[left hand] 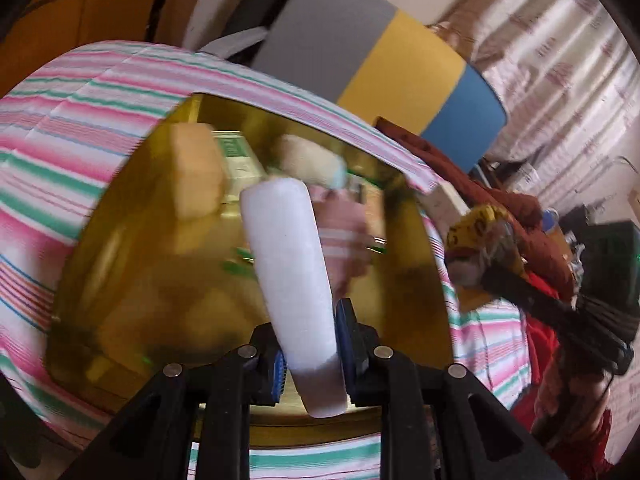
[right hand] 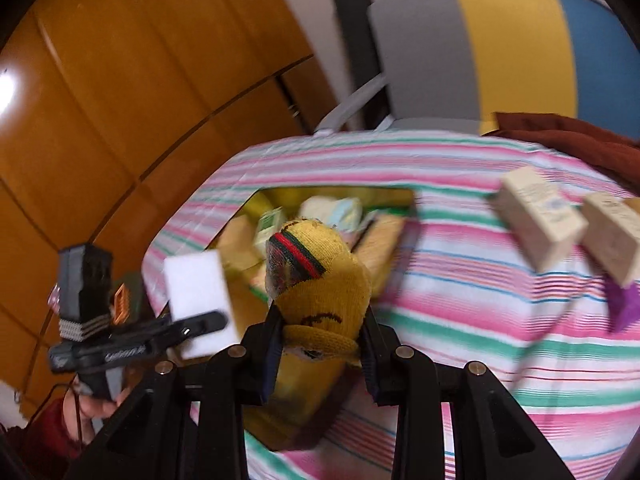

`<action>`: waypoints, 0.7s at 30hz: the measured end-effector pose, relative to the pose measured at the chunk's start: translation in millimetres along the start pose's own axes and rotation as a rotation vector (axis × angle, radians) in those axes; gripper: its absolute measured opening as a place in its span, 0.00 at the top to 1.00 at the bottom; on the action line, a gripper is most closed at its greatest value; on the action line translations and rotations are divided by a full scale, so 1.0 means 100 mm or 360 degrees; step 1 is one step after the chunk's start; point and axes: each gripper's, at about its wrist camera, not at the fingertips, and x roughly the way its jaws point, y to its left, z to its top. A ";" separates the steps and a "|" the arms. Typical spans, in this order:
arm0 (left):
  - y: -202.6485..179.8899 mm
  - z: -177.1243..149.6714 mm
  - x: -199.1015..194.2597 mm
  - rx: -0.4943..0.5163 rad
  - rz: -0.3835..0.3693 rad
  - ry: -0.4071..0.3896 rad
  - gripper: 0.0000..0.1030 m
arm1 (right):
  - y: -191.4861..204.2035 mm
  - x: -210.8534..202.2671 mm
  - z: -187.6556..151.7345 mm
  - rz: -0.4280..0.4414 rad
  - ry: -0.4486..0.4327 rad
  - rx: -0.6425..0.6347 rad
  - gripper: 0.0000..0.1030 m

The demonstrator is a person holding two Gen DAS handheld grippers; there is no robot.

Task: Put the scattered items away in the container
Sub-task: 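Carry the white foam block and yellow sock over the gold tray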

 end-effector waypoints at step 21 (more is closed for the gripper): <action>0.42 0.26 -0.15 -0.0159 0.0239 -0.0035 0.49 | 0.69 0.99 -0.04 0.0183 0.0206 -0.0009 0.43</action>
